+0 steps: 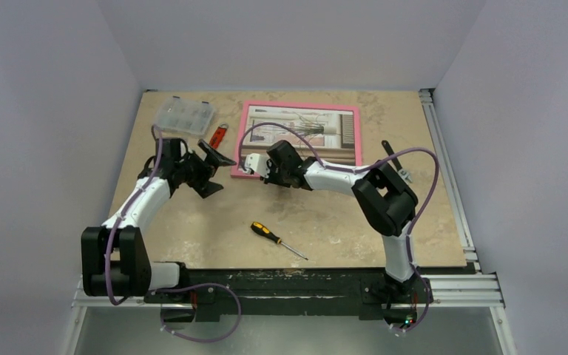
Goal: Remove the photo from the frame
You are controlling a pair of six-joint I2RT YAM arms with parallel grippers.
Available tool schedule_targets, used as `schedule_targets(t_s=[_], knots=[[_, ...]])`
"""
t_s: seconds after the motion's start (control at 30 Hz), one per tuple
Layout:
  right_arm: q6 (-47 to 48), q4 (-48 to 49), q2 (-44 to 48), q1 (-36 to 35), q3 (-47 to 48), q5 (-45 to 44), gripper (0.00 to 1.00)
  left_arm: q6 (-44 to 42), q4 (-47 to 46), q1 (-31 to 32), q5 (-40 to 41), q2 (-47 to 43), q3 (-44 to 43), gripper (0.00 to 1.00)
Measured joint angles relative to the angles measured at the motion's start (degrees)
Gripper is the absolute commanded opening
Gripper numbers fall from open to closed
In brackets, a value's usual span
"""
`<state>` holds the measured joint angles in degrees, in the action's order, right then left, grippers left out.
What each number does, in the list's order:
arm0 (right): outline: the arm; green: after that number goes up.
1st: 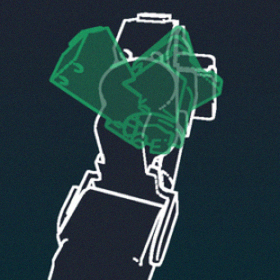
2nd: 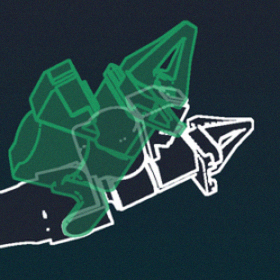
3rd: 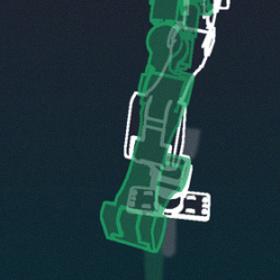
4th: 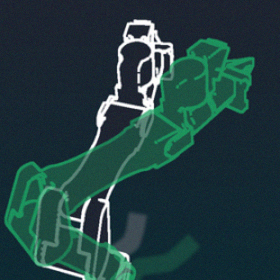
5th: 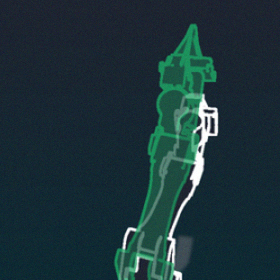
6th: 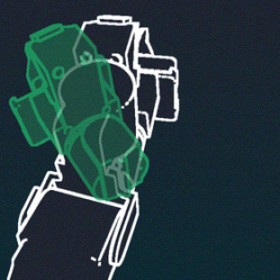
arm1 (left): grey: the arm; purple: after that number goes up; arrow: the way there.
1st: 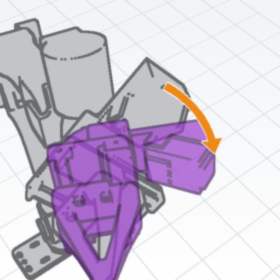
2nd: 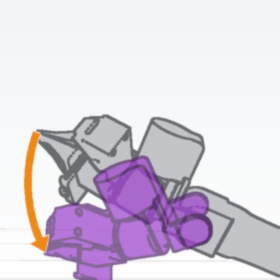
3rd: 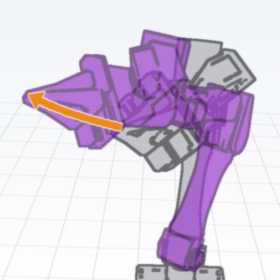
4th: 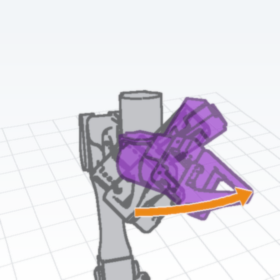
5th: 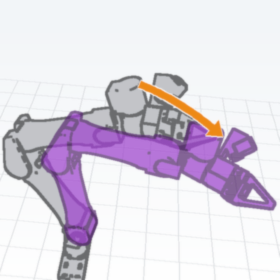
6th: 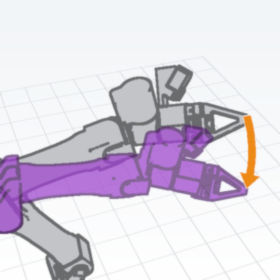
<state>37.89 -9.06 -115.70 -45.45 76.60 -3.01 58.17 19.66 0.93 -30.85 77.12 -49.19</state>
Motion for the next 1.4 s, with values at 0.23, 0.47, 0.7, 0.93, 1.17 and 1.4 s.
schedule_targets(t_s=[0.23,0.47,0.7,0.93,1.17,1.4], knots=[[-2.23,-1.20,2.86,0.00,-2.51,2.71,0.00,7.04,-6.16,-3.65,-0.66,-4.70,12.70,1.00],[-3.76,-5.29,6.47,-0.02,-2.86,7.52,0.00,13.49,-20.70,-3.43,-4.37,-2.64,17.35,1.00],[-6.27,-7.34,8.22,-0.02,-1.92,10.10,0.00,18.34,-30.51,-0.09,-4.96,-0.68,20.33,1.00],[-8.46,-7.56,8.33,-0.02,-1.66,11.39,0.00,22.75,-38.75,4.52,-4.04,4.76,21.70,0.88],[-10.25,-7.69,10.10,-0.04,-1.66,12.04,0.00,26.97,-46.27,6.73,1.40,10.27,22.86,0.76],[-12.11,-7.65,11.72,-0.46,-1.77,12.90,0.00,27.96,-46.49,8.66,6.91,10.38,22.36,0.45]])
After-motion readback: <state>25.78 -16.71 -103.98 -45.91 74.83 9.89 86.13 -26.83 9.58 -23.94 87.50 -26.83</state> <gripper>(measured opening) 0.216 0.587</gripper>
